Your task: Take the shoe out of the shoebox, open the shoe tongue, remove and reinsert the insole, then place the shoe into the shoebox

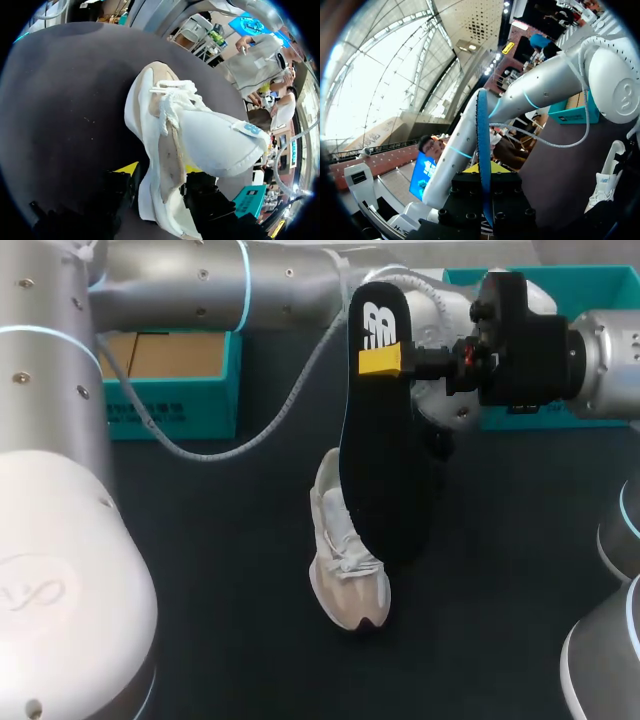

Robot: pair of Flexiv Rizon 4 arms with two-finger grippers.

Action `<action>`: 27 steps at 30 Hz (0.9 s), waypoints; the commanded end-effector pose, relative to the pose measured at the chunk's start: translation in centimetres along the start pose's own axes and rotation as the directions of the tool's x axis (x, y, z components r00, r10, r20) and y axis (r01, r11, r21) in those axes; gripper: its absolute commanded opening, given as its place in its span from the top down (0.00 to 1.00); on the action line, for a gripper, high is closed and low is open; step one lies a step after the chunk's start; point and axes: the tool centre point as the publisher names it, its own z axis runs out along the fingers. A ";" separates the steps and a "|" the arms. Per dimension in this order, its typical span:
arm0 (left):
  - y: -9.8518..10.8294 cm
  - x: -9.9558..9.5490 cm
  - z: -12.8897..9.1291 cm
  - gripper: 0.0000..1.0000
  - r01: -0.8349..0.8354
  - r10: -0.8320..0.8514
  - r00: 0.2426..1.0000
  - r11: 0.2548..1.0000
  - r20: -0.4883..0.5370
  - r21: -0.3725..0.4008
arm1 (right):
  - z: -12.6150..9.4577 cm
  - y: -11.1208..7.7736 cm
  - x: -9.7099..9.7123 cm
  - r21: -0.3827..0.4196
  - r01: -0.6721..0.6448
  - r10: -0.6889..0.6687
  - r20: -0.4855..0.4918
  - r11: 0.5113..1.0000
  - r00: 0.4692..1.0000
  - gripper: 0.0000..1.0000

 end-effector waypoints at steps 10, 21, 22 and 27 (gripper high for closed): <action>1.5 4.9 -7.8 0.00 0.032 -0.014 0.927 0.999 0.374 -0.042 | 0.3 0.1 0.0 0.001 -0.002 0.002 0.002 1.000 1.000 1.00; 2.7 7.2 -11.5 0.00 0.041 0.010 0.831 0.996 0.556 -0.080 | -0.3 0.1 -0.1 -0.044 -0.004 0.004 -0.004 0.999 1.000 1.00; 2.9 7.6 -11.7 0.00 0.050 0.003 0.822 0.996 0.569 -0.078 | -1.1 0.3 -0.1 -0.090 -0.004 0.004 0.004 0.996 1.000 1.00; 3.8 10.0 -12.3 0.00 -0.012 0.038 0.788 0.999 0.615 -0.047 | -4.1 2.0 -0.4 -0.121 -0.011 0.014 0.022 0.993 1.000 1.00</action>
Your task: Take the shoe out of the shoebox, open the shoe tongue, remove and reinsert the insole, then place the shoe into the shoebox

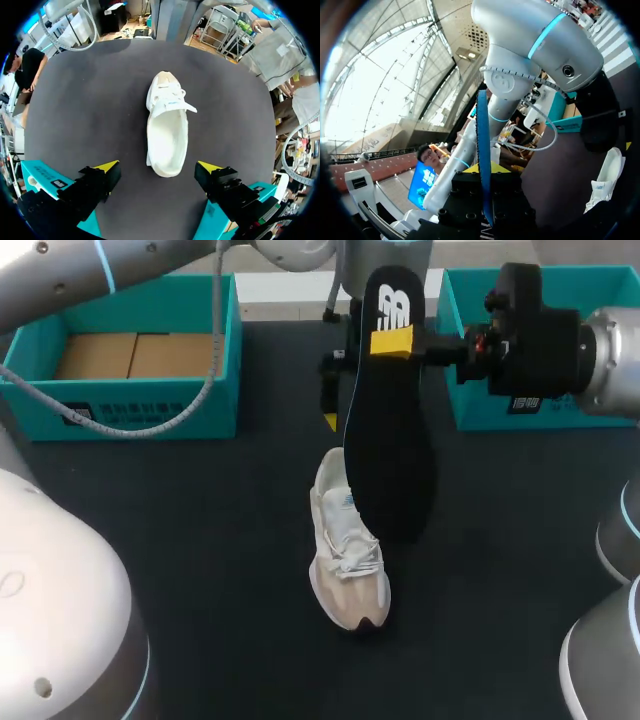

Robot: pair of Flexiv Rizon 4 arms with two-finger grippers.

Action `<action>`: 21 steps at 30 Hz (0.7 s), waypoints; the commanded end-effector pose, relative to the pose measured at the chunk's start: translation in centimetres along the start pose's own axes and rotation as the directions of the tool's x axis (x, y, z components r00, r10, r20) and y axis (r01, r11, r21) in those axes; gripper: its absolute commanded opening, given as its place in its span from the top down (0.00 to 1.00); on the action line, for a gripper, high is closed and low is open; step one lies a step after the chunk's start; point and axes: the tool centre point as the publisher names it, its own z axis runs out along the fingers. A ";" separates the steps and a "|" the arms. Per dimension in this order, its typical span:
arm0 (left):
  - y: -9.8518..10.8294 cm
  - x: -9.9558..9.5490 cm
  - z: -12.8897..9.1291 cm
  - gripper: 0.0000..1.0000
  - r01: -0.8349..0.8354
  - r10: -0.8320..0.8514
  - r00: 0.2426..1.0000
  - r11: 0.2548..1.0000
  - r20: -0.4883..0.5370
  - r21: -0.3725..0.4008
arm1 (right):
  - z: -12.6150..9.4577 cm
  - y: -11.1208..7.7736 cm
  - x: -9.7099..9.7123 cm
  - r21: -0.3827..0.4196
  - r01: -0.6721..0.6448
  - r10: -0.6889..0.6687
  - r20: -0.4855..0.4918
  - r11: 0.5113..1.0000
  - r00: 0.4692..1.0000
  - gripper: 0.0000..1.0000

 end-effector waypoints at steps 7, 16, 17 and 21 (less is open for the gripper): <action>-0.4 5.7 -2.7 0.00 -0.031 0.031 0.939 0.999 0.342 -0.006 | -6.0 3.0 -2.9 -0.033 -0.122 0.123 0.007 0.992 0.992 1.00; -1.1 8.8 -6.4 0.00 -0.028 0.042 0.872 0.999 0.488 -0.036 | -7.9 7.1 -8.7 -0.090 -0.267 0.267 -0.013 0.959 0.964 1.00; -1.3 9.0 -6.8 0.00 -0.025 0.044 0.864 0.999 0.502 -0.044 | -7.9 7.6 -9.3 -0.086 -0.276 0.276 -0.006 0.957 0.961 1.00; -1.9 9.4 -8.0 0.00 -0.013 0.048 0.841 0.998 0.539 -0.068 | -8.2 9.1 -11.1 -0.094 -0.294 0.295 -0.006 0.951 0.956 1.00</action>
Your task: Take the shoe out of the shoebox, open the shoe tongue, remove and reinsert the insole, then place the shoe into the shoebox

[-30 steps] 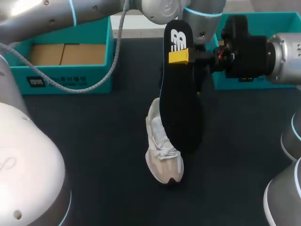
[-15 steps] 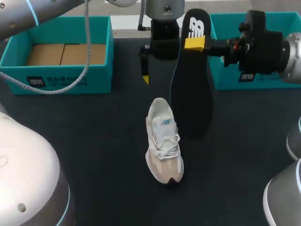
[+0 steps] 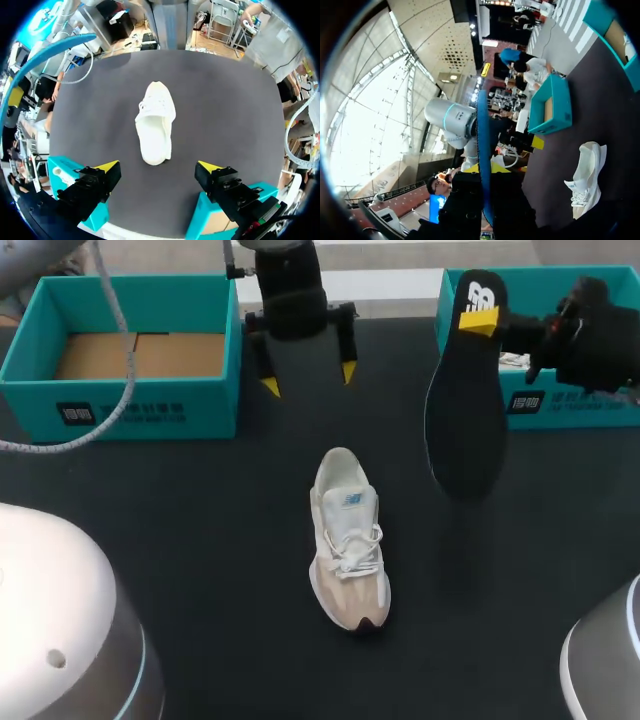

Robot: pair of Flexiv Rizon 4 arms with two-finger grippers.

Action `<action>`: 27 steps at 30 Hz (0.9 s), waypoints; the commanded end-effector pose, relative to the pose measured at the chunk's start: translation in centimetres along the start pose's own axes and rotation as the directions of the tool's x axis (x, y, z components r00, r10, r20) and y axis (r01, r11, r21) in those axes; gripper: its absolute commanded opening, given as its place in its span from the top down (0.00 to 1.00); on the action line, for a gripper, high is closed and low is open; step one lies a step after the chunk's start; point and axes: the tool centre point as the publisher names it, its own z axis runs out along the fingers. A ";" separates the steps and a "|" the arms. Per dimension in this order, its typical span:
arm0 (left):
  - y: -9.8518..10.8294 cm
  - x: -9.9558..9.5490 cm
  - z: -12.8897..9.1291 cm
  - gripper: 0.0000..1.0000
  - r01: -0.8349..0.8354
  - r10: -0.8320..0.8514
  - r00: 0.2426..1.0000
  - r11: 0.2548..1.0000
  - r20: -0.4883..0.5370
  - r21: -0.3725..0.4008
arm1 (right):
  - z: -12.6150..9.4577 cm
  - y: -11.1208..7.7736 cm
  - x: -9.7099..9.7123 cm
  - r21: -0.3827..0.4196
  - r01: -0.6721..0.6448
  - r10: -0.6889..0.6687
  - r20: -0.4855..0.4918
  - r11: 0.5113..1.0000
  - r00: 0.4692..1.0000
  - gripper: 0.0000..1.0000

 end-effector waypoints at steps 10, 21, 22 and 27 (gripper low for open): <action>-1.1 1.5 -1.8 0.00 0.013 -0.010 0.975 1.000 0.220 -0.012 | 1.2 3.3 -1.9 0.023 -0.032 0.031 0.017 0.999 0.999 1.00; -1.4 1.4 -1.4 0.00 0.001 -0.017 0.940 0.999 0.340 0.046 | 1.2 3.3 -1.9 0.023 -0.032 0.031 0.017 0.999 0.999 1.00; -1.7 1.4 -1.1 0.00 -0.034 0.014 0.902 0.999 0.432 0.040 | 1.2 3.3 -1.9 0.023 -0.032 0.031 0.017 0.999 0.999 1.00; -2.3 1.4 -1.4 0.00 -0.099 0.130 0.706 0.991 0.697 -0.085 | 2.7 4.7 -2.9 0.073 -0.110 0.113 -0.035 0.991 0.993 1.00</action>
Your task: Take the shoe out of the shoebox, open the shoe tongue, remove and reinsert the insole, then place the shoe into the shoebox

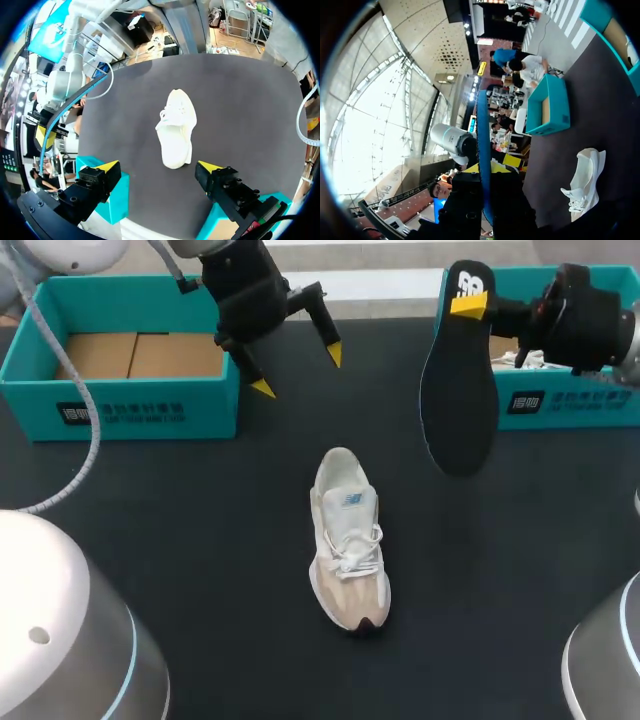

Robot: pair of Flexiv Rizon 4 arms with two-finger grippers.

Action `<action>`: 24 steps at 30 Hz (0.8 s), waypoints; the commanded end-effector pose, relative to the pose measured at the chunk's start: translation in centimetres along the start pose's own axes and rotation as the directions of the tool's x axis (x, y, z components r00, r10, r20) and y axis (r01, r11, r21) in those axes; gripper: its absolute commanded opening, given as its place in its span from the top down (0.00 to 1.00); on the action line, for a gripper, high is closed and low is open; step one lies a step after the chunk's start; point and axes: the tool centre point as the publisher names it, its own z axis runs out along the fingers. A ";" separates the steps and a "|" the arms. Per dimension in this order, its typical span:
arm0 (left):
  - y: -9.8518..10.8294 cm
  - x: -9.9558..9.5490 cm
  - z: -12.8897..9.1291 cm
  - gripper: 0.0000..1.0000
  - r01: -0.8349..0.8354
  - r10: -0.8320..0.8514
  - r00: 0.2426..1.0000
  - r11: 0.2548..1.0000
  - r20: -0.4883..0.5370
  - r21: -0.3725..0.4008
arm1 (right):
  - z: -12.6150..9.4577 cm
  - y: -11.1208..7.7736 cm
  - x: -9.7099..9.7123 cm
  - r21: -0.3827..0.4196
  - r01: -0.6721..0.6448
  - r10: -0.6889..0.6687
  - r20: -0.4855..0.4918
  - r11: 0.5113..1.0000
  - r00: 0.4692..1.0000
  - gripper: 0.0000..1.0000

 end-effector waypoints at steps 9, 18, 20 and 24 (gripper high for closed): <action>-2.2 -0.2 -1.9 0.00 -0.243 0.326 0.657 0.945 0.680 -0.218 | 2.3 3.3 -3.3 0.002 -0.278 0.278 -0.026 0.961 0.960 1.00; -2.6 -0.8 -2.8 0.00 -0.249 0.278 0.594 0.956 0.755 -0.157 | 2.3 3.3 -4.0 -0.036 -0.338 0.339 0.017 0.940 0.941 1.00; -2.6 -0.8 -2.8 0.00 -0.249 0.278 0.594 0.956 0.755 -0.157 | 2.3 3.3 -4.0 -0.036 -0.338 0.339 0.017 0.940 0.941 1.00; -2.6 -0.8 -2.8 0.00 -0.249 0.278 0.594 0.956 0.755 -0.157 | 2.3 3.3 -4.0 -0.036 -0.338 0.339 0.017 0.940 0.941 1.00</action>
